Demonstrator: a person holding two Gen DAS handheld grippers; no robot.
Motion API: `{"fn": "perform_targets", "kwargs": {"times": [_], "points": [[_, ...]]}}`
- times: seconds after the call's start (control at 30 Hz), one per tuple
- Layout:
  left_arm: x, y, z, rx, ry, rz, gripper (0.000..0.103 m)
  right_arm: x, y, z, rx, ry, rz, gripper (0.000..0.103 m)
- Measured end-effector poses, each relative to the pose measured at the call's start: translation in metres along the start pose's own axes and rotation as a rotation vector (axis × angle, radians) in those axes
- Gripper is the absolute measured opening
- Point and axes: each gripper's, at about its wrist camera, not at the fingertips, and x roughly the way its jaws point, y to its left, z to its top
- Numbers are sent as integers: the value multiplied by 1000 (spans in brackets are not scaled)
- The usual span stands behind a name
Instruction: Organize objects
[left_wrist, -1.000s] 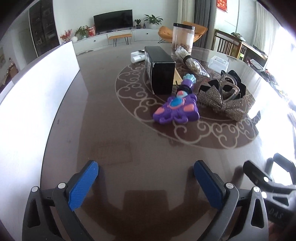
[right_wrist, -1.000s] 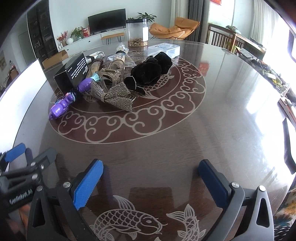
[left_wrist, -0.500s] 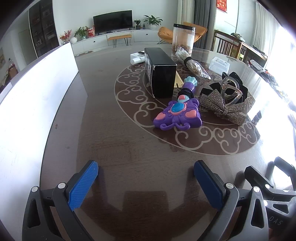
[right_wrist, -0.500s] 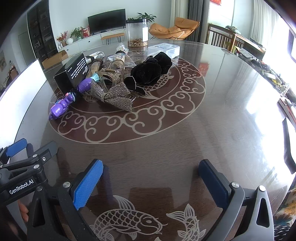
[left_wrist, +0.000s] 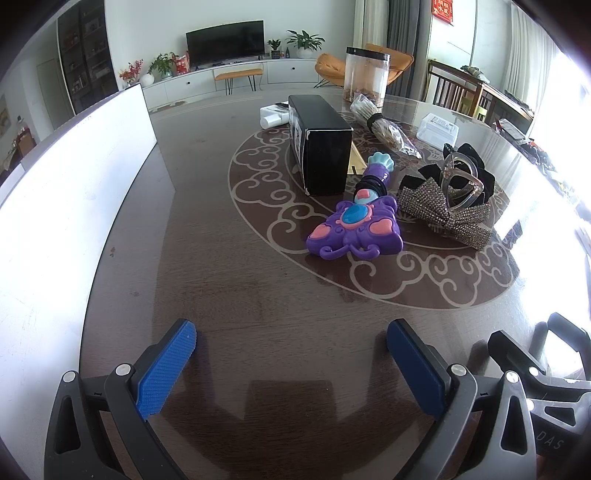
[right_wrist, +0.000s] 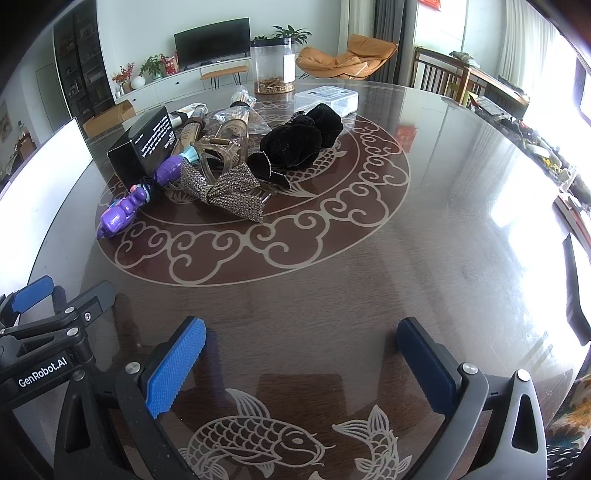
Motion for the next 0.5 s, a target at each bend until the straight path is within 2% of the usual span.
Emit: {"fn": "perform_targets", "kwargs": {"times": [0.5], "points": [[0, 0, 0, 1, 0, -1, 103, 0, 0, 1, 1, -2, 0, 103]]}}
